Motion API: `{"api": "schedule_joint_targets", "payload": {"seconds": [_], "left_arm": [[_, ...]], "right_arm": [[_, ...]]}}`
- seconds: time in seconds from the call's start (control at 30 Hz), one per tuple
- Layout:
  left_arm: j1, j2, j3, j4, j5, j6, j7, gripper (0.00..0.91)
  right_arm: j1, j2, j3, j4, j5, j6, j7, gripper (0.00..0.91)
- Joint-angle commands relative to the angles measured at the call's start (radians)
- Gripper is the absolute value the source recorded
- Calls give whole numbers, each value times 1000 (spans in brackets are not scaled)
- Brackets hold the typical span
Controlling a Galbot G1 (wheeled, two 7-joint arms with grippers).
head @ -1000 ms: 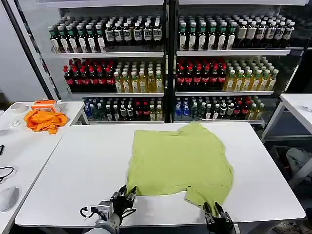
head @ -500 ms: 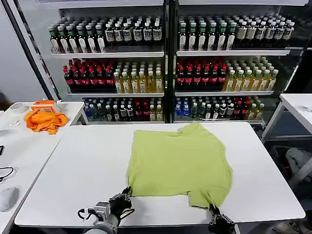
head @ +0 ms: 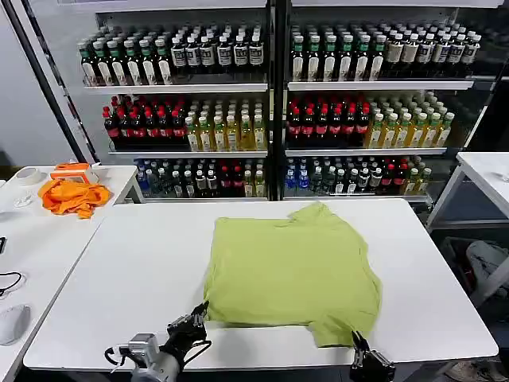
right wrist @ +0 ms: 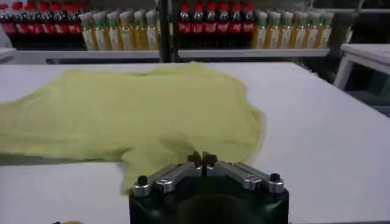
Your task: Fold and organize the clothes.
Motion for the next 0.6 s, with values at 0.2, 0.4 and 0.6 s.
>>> {"api": "schedule_joint_targets", "payload": {"seconds": [0.2,0.4,0.6], "left_arm": [[-36,32,7,17,-32,-24,2,20],[-124,51,30,131,-31,-40,4,20],[-223,64,59,227,-31,-41,8,20]], "right_arm": [[176,-70,26,-37,38,-24,8,0],[335,-142,19,-116,82,-68,-3,0],[426,-203,-11,-205,82,-101,-36,0]]}}
